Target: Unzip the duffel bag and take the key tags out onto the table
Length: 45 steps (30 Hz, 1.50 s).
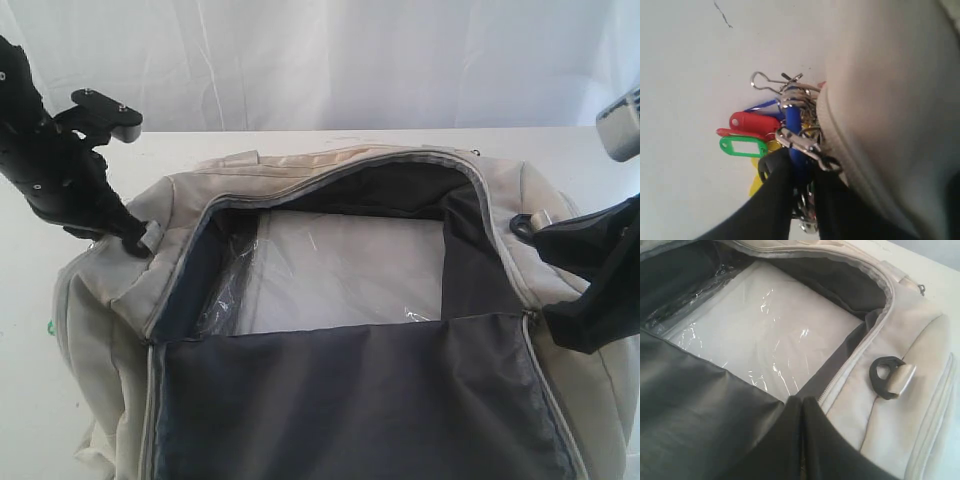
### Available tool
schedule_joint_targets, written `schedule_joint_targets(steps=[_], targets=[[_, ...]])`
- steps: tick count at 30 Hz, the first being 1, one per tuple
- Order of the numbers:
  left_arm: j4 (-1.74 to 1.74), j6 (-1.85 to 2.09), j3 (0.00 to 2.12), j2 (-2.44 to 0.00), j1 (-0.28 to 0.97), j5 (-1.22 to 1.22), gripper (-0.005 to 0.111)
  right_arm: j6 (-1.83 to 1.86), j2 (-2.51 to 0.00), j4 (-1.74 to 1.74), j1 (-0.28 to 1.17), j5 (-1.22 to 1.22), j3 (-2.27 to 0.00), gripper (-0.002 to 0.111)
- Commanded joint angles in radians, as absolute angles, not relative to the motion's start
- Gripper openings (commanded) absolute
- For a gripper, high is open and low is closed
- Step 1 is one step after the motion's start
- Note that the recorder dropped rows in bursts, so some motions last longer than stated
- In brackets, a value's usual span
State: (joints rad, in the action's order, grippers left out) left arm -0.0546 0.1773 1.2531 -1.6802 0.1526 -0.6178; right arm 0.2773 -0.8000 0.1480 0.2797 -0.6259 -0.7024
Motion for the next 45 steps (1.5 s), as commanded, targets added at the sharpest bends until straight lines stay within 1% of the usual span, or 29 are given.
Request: schedule_joint_targets(steps=[1,4,8,16,23,28,32,39,45], targets=[[0.07,0.213,1.27,-1.675,0.153,-0.655,0.039,0.284,-0.796,0.144,0.284,-0.612,-0.697,0.0],[0.187,0.287,1.27,-1.678,0.153,-0.661,0.048,0.284,-0.796,0.144,0.284,-0.612,-0.697,0.0],[0.295,0.407,1.27,-1.687,0.153,-0.68,0.053,0.284,-0.796,0.144,0.284,-0.612,-0.697,0.0],[0.416,0.453,1.27,-1.657,0.153,-0.708,0.053,0.284,-0.796,0.151,0.284,-0.612,-0.697,0.0],[0.575,0.532,1.269,-1.71,0.169,-0.776,0.053,0.284,-0.796,0.151,0.284,-0.612,-0.697,0.0],[0.574,0.561,1.269,-1.765,0.223,-0.785,0.053,0.284,-0.796,0.151,0.284,-0.612,-0.697,0.0],[0.553,0.554,1.278,-1.753,0.231,-0.79,0.053,0.284,-0.796,0.151,0.284,-0.612,-0.697,0.0],[0.224,0.365,1.417,-1.608,0.231,-0.9,0.053,0.284,-0.796,0.154,0.284,-0.62,-0.697,0.0],[0.169,0.31,1.548,-1.478,0.231,-0.995,0.053,0.284,-0.796,0.156,0.284,-0.624,-0.697,0.0]])
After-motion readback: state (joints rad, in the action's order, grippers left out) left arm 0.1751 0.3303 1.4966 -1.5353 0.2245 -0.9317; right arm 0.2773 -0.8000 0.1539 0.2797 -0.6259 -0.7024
